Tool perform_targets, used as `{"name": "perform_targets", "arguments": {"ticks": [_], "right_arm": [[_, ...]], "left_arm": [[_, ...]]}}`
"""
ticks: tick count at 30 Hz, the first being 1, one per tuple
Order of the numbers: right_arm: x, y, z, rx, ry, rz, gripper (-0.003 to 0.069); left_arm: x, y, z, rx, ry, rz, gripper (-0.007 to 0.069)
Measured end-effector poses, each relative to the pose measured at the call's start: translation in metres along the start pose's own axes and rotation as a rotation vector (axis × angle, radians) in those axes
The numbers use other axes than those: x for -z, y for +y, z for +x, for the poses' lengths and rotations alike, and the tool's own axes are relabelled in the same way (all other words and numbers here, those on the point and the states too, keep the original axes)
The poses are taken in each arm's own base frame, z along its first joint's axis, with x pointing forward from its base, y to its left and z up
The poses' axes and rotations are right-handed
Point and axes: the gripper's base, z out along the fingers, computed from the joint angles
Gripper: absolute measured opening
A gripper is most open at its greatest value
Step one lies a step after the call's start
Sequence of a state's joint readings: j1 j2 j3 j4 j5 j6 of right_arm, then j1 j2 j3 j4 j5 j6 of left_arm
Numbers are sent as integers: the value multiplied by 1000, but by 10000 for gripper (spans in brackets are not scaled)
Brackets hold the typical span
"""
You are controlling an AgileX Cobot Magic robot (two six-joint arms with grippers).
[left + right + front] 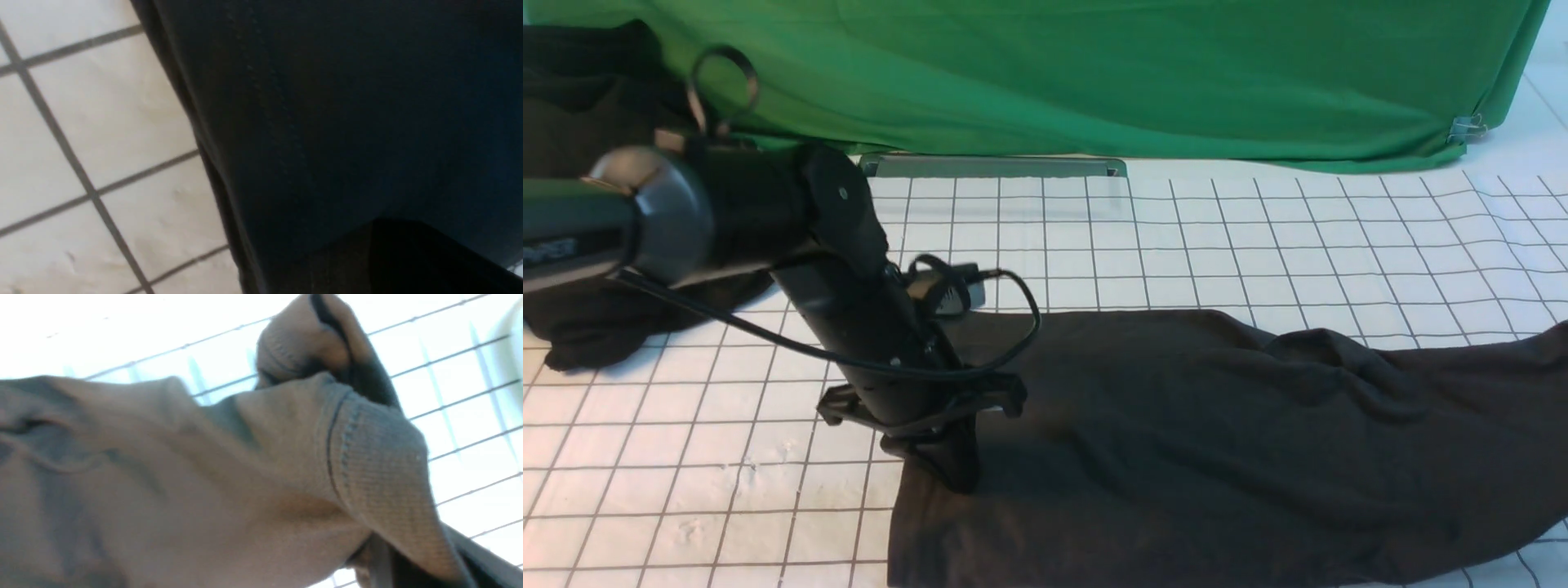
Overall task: Fold a long-sleeved shirt over a white checkered tablecloth.
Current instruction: 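Fold the right end of the dark garment over onto its left end with the right gripper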
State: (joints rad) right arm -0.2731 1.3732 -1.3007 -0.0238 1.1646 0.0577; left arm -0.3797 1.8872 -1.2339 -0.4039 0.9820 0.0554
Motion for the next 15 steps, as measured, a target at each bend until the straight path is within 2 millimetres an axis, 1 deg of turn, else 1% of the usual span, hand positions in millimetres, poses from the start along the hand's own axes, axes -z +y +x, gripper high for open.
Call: {"name": "perform_targets", "arguments": {"ticks": [2, 4, 6, 7, 10, 11, 13, 14, 15], "right_arm": [[10, 8, 4, 11, -24, -40, 22], [16, 13, 6, 16, -39, -67, 22], [31, 28, 12, 34, -80, -148, 22], [38, 39, 15, 50, -101, -204, 22], [53, 64, 23, 97, -139, -325, 22], [56, 72, 26, 114, -145, -360, 22], [60, 92, 31, 158, -152, -432, 22], [63, 106, 34, 188, -160, -471, 22], [63, 106, 34, 186, -160, -471, 22]], "left_arm": [[-6, 3, -1, 5, 9, -19, 1], [-6, 6, -2, 10, 7, -46, 5], [3, 8, -2, 11, -14, -98, 19], [13, 8, -1, -8, -28, -131, 30], [46, 3, 0, -53, -100, -175, 57], [63, 0, 3, -66, -142, -183, 67], [84, -1, 5, -64, -199, -180, 79], [104, -1, 8, -59, -256, -174, 83], [106, 0, 9, -57, -261, -174, 85]]}}
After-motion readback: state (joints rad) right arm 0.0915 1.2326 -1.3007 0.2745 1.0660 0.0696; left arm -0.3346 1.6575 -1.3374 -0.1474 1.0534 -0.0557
